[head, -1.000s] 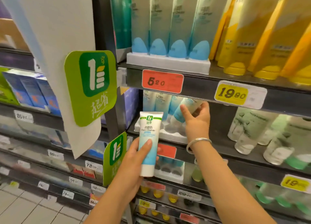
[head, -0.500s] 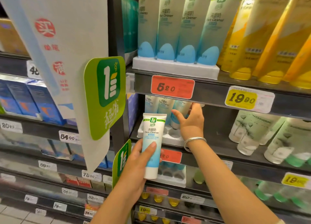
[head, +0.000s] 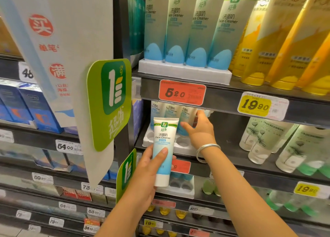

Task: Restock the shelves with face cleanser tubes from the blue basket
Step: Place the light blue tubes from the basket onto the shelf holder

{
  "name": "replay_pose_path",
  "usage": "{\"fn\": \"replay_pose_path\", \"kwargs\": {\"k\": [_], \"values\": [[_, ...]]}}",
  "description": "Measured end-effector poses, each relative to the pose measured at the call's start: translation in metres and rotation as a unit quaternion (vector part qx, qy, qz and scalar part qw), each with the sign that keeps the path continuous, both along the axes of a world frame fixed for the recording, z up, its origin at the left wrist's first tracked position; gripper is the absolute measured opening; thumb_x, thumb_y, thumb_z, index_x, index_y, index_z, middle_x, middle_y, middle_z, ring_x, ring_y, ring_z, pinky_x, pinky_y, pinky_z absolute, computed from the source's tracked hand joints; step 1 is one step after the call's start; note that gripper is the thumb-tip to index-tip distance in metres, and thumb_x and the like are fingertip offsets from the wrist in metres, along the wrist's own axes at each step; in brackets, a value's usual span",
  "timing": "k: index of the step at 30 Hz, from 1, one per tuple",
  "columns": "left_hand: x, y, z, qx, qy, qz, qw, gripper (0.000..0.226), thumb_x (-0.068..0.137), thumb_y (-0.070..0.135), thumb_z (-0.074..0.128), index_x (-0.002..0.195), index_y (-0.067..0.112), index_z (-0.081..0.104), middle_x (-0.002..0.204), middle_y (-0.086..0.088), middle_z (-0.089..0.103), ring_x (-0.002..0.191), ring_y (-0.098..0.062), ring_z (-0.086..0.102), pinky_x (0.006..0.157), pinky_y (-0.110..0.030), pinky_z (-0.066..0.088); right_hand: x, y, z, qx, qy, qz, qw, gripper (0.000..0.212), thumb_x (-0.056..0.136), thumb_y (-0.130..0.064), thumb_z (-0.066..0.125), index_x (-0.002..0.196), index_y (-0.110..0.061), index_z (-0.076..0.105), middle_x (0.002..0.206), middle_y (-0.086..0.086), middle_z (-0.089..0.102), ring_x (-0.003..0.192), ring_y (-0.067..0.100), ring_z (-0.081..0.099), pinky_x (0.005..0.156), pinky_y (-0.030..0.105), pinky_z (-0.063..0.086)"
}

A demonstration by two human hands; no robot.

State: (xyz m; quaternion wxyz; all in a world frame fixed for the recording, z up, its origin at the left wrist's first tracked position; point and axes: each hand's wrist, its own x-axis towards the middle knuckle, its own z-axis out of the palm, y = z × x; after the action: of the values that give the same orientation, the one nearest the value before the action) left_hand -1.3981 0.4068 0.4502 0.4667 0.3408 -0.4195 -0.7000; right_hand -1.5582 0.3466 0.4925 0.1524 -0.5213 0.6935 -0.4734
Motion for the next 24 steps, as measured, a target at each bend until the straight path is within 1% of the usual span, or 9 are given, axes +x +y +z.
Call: {"fn": "replay_pose_path", "kwargs": {"k": [3,5,7,10,14,16,17,21,24], "values": [[-0.002,0.002,0.0,-0.009,-0.007,-0.021,1.0,0.049,0.063,0.045,0.067,0.109,0.031,0.059,0.09,-0.005,0.073,0.072,-0.008,0.067,0.058,-0.019,0.051,-0.004,0.019,0.001,-0.013,-0.066,0.005,0.998,0.036,0.085,-0.019,0.065,0.117,-0.012,0.05,0.11,0.005,0.058,0.096,0.017,0.056,0.085,0.032,0.05],[-0.006,0.002,0.003,-0.024,-0.021,-0.036,0.999,0.052,0.062,0.047,0.067,0.111,0.03,0.057,0.09,-0.003,0.074,0.073,-0.008,0.068,0.06,-0.018,0.051,-0.006,0.036,0.004,-0.05,-0.106,0.03,0.993,0.022,0.088,-0.021,0.06,0.109,-0.014,0.055,0.103,0.005,0.06,0.091,0.017,0.058,0.081,0.032,0.052],[-0.012,0.0,0.007,-0.039,-0.043,-0.046,0.997,0.06,0.059,0.05,0.068,0.113,0.03,0.052,0.092,0.0,0.074,0.076,-0.009,0.069,0.063,-0.021,0.053,-0.007,0.05,0.008,-0.04,-0.167,0.098,0.98,0.009,0.09,-0.023,0.055,0.094,-0.017,0.061,0.095,0.006,0.066,0.085,0.015,0.063,0.074,0.027,0.056],[-0.023,-0.002,0.013,-0.052,-0.078,-0.056,0.994,0.064,0.057,0.049,0.068,0.113,0.025,0.047,0.097,-0.005,0.071,0.08,-0.015,0.068,0.07,-0.031,0.054,-0.009,0.068,0.01,0.024,-0.254,0.192,0.948,0.015,0.086,-0.028,0.056,0.091,-0.018,0.066,0.087,0.0,0.073,0.079,0.01,0.069,0.068,0.022,0.057],[-0.04,0.001,0.02,-0.076,-0.137,-0.068,0.985,0.045,0.07,0.043,0.068,0.106,0.027,0.046,0.094,-0.003,0.066,0.071,-0.006,0.065,0.058,-0.021,0.049,-0.025,0.084,0.008,0.047,-0.304,0.237,0.922,0.036,0.07,-0.029,0.064,0.103,-0.014,0.065,0.1,0.003,0.073,0.093,0.016,0.07,0.073,0.023,0.057],[-0.048,0.0,0.025,-0.088,-0.134,-0.071,0.985,0.034,0.078,0.032,0.068,0.105,0.023,0.048,0.092,-0.001,0.067,0.069,-0.002,0.065,0.055,-0.017,0.048,-0.033,0.086,0.011,0.032,-0.31,0.233,0.921,0.037,0.067,-0.027,0.068,0.102,-0.014,0.065,0.099,0.004,0.074,0.092,0.017,0.07,0.073,0.024,0.057],[-0.051,-0.002,0.028,-0.096,-0.132,-0.07,0.984,0.031,0.08,0.027,0.068,0.105,0.021,0.049,0.095,-0.002,0.067,0.074,-0.002,0.065,0.057,-0.016,0.048,-0.036,0.087,0.013,0.018,-0.315,0.227,0.921,0.035,0.066,-0.026,0.069,0.099,-0.015,0.066,0.098,0.003,0.074,0.091,0.017,0.07,0.072,0.024,0.057],[-0.059,-0.009,0.04,-0.148,-0.159,-0.043,0.975,0.027,0.083,0.018,0.067,0.106,0.026,0.055,0.111,0.004,0.061,0.104,-0.01,0.058,0.081,-0.02,0.051,-0.043,0.079,0.02,-0.058,-0.311,0.155,0.936,0.015,0.073,-0.008,0.07,0.085,-0.016,0.067,0.084,0.0,0.075,0.08,0.012,0.071,0.066,0.023,0.057],[-0.055,-0.013,0.044,-0.176,-0.186,-0.02,0.966,0.023,0.084,0.02,0.065,0.105,0.028,0.059,0.109,0.01,0.062,0.098,-0.001,0.06,0.08,-0.013,0.048,-0.052,0.067,0.022,-0.107,-0.286,0.058,0.95,0.012,0.079,-0.006,0.068,0.081,-0.017,0.065,0.082,0.0,0.071,0.082,0.017,0.067,0.077,0.03,0.056]]}}
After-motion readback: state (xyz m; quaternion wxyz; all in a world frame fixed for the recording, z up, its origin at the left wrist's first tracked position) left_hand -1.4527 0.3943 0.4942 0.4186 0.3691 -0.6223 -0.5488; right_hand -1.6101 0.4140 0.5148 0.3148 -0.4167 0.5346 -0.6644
